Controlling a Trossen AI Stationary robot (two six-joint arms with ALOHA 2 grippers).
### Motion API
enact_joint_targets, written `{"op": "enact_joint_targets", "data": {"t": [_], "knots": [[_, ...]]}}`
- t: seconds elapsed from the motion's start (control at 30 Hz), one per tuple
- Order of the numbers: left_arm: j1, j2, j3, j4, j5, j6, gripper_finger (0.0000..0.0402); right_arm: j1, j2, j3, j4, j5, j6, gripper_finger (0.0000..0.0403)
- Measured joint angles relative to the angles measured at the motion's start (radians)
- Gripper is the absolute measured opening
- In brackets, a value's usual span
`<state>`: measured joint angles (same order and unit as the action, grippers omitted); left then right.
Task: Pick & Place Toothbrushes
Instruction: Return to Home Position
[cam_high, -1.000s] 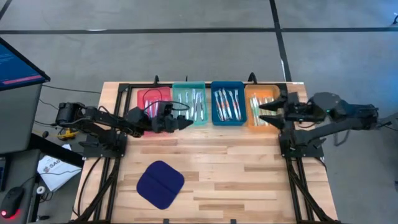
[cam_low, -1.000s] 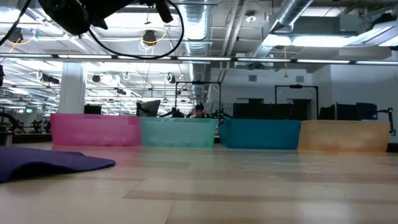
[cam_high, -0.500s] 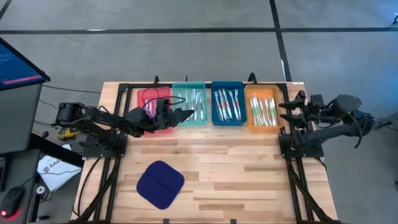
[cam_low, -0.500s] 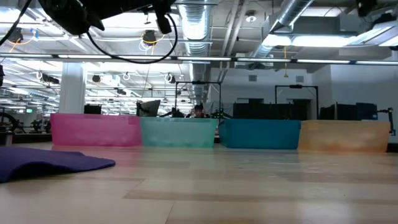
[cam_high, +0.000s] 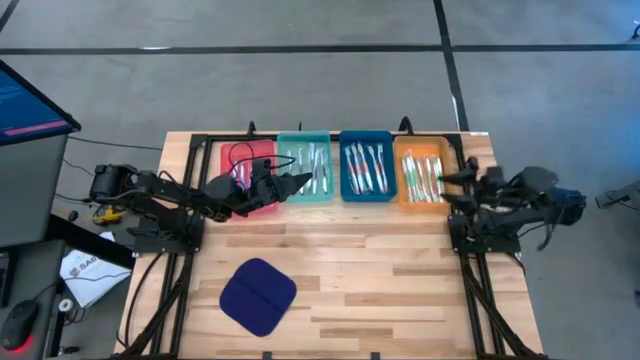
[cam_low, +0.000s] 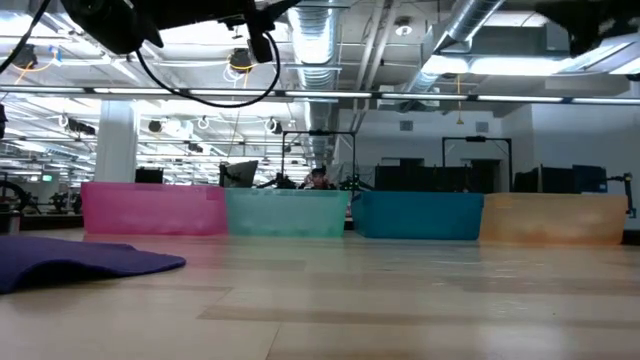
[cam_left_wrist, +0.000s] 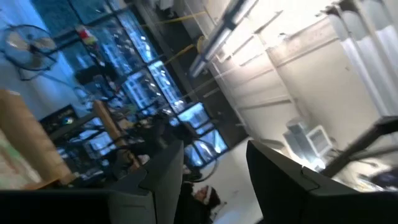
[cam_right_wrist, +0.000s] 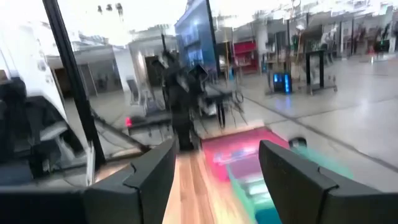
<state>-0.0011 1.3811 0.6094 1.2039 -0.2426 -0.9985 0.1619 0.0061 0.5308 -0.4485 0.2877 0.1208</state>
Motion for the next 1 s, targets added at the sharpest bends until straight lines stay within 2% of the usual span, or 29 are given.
{"op": "enact_joint_targets", "data": {"t": [0.13, 0.37, 0.57, 0.83, 1.0], "knots": [[-0.019, 0.001, 0.000, -0.008, -0.030, 0.000, 0.0172, 0.000, 0.002, -0.047, 0.014, -0.002, 0.010, 0.0225], [-0.050, 0.000, 0.000, -0.018, -0.049, 0.002, 0.0172, 0.000, -0.001, -0.185, 0.232, -0.003, 0.047, 0.0225], [-0.079, 0.000, 0.000, -0.018, -0.099, 0.029, 0.0172, 0.000, -0.002, -0.314, 0.416, -0.059, 0.087, 0.0225], [-0.100, 0.000, 0.000, -0.018, -0.126, 0.033, 0.0172, -0.013, -0.002, -0.425, 0.457, -0.057, 0.120, 0.0225], [-0.100, 0.000, 0.000, -0.019, -0.127, 0.034, 0.0172, -0.064, -0.002, -0.515, 0.478, -0.060, 0.245, 0.0225]]}}
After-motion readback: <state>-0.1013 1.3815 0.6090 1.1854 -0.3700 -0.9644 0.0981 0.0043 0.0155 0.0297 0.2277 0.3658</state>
